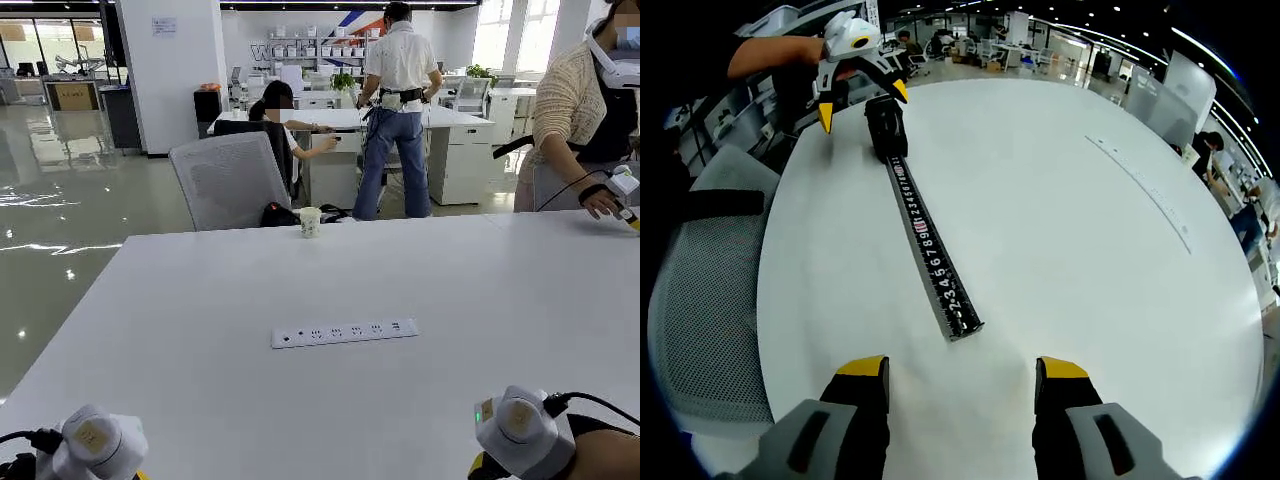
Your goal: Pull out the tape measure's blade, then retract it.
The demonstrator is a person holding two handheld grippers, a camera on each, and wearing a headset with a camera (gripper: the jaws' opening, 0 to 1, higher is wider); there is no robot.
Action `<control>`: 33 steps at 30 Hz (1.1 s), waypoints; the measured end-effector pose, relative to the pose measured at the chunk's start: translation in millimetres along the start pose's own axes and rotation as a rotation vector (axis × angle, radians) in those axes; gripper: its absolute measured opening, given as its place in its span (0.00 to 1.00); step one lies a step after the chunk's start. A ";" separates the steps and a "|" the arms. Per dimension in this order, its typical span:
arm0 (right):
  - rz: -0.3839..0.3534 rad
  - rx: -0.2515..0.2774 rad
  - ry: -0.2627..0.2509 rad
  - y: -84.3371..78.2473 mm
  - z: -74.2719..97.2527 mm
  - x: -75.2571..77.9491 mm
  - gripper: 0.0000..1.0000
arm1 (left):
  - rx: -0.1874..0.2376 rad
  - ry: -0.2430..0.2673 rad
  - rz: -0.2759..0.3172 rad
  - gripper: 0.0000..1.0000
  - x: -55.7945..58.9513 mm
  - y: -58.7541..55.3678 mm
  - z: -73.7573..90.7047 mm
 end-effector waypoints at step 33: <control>-0.257 0.215 -0.136 -59.3 26.9 -27.4 0.98 | 0.279 0.181 0.207 0.99 9.0 -40.3 37.6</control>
Point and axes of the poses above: the centre of the closed fingertips' face, and the gripper's own axes: z roughly backward along the fingers, x roughly to its right, y roughly out of its top, the point moved 7 cm from there along z, roughly backward along the fingers, and after that the axes turned 8 degrees about -x, right-handed, at the moved point
